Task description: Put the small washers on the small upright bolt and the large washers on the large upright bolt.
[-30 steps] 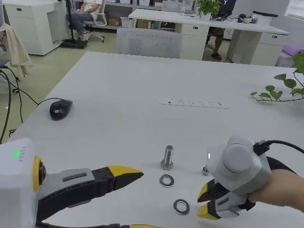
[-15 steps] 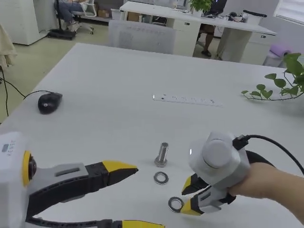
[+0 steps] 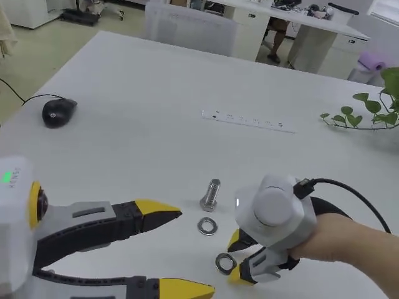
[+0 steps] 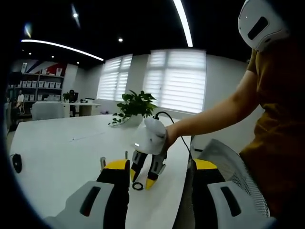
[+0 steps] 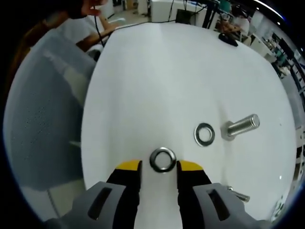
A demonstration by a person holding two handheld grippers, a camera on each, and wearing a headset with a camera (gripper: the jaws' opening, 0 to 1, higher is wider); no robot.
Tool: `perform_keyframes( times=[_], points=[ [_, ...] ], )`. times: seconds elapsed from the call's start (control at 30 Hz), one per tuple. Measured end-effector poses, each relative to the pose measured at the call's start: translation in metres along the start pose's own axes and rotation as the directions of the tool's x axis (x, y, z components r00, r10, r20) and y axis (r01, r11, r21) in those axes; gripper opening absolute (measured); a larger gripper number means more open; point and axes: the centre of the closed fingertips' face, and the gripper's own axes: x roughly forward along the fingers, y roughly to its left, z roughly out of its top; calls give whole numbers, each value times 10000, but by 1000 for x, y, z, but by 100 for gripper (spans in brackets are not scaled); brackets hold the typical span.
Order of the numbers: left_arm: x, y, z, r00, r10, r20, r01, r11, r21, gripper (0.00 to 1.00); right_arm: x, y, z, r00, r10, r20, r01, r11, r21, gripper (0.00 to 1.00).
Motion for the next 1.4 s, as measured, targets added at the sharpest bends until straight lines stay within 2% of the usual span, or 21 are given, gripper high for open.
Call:
perform_keyframes(
  times=[0.17, 0.33, 0.43, 0.67, 0.97, 1.4],
  points=[
    [-1, 6, -1, 10000, 82, 4, -82, 9999, -65, 51, 2, -2, -1, 9997, 156, -162, -157, 9998, -93, 31],
    [-1, 9, 0, 9999, 151, 37, -150, 9998, -89, 51, 2, -3, -2, 9990, 440, -58, -440, 9990, 52, 32],
    [0, 10, -1, 9998, 194, -39, -194, 9998, -73, 51, 2, -4, -2, 9990, 446, 11, -446, 9989, -169, 31],
    [2, 9, -2, 9996, 272, -58, -273, 9996, -83, 51, 2, -5, -2, 9992, 395, -97, -397, 9990, -217, 31],
    [3, 5, -1, 9996, 271, -41, -271, 9996, -37, 51, 3, -4, 0, 9987, 413, -285, -424, 9984, -384, 25],
    [2, 0, -2, 9995, 298, -126, -298, 9996, 9, 51, 2, -4, -2, 9987, 343, -386, -348, 9993, -119, 22]
  ],
)
